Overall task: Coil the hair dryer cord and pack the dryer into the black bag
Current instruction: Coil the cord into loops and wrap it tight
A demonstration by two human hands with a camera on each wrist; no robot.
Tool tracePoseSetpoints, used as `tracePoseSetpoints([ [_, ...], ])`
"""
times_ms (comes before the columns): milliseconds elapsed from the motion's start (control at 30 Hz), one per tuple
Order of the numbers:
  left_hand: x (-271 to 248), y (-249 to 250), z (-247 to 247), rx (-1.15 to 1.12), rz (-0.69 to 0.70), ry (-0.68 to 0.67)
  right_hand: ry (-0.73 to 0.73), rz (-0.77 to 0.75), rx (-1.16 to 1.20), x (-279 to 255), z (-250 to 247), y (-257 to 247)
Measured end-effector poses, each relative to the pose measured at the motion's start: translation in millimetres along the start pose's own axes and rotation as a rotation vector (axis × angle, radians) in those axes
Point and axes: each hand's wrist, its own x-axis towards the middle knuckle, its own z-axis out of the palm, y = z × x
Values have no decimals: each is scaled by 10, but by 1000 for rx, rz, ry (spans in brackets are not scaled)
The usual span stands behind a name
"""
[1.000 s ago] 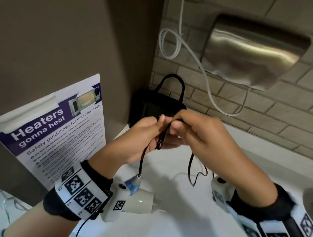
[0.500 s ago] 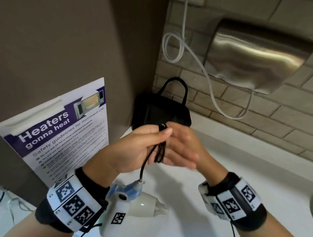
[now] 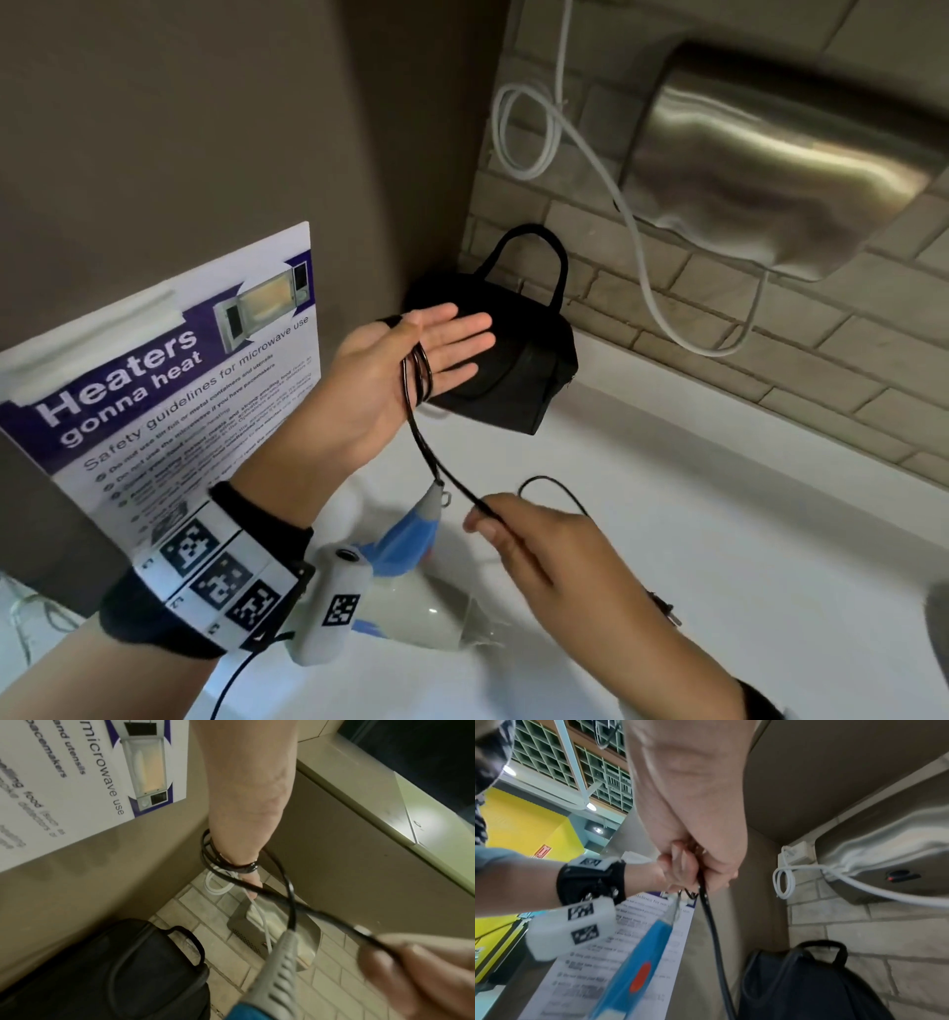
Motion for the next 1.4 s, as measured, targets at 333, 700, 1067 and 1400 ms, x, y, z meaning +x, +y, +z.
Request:
tracePoseSetpoints([
  [333,3,-86,101,130,30,2,101,-82,-181,12,-545,-398],
  [700,-21,2,-40,-49,64,152,33,-25,-331,-141,-418,-472],
  [1067,-280,-61,338,162,-216,-331,378,-165,-158,428,-942,-417],
  [1400,-423,6,299,25,-340,-578,191,-43,86,975,-501,81],
])
